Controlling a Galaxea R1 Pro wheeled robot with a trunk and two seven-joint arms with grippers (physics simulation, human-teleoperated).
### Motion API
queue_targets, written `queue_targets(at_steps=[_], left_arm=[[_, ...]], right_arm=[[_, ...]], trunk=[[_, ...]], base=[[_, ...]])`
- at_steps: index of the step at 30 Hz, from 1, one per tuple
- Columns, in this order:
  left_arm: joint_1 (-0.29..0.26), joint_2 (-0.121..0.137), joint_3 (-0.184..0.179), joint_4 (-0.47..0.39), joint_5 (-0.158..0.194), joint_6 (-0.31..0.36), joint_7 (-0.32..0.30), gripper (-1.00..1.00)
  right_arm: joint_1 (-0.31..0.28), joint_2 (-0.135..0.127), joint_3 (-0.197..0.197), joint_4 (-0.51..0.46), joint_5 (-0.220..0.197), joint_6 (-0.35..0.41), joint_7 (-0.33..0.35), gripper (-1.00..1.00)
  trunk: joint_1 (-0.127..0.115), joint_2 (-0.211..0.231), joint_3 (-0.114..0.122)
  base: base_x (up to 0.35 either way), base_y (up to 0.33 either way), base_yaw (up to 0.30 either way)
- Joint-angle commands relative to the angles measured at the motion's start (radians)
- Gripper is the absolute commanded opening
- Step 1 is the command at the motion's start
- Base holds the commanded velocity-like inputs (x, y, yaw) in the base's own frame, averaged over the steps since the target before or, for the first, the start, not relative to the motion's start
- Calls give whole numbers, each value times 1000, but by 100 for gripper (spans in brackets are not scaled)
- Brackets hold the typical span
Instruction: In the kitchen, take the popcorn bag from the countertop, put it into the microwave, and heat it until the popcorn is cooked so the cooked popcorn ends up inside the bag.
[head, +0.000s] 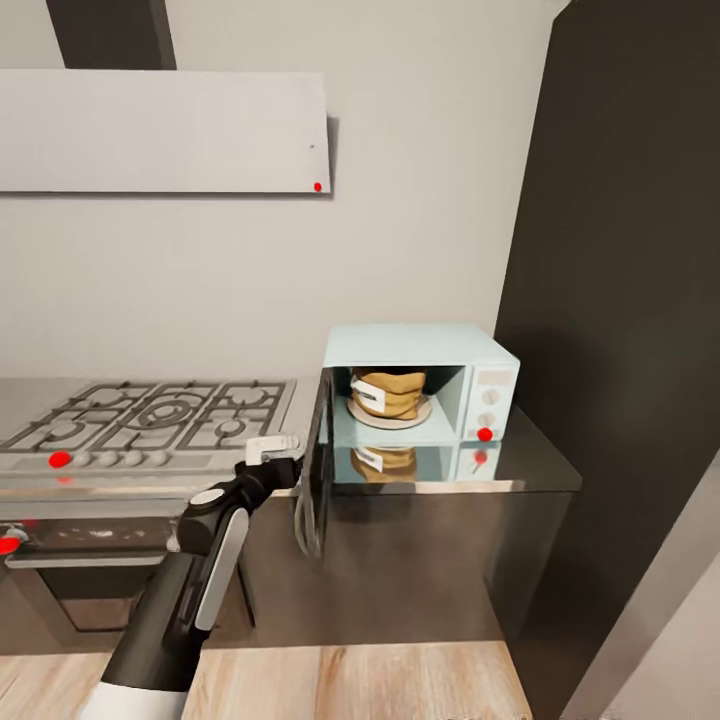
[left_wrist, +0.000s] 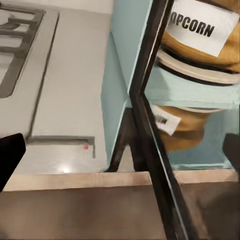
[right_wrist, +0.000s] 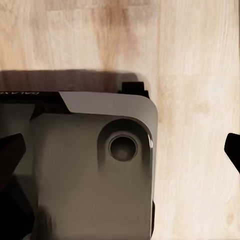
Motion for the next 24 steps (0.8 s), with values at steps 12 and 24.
queue_targets(at_steps=[12,24], left_arm=[[-1,-3,-101,-2,77,6,9,100],[-1,-3,-126,-3,76,5,14,100]], right_arm=[[-1,1,-8,2,8,1,2,100],[-1,1,-7,1,8,1,2,100]], trunk=[[0,-1,5],[0,-1,14]], base=[[0,0,-221],[0,0,-224]])
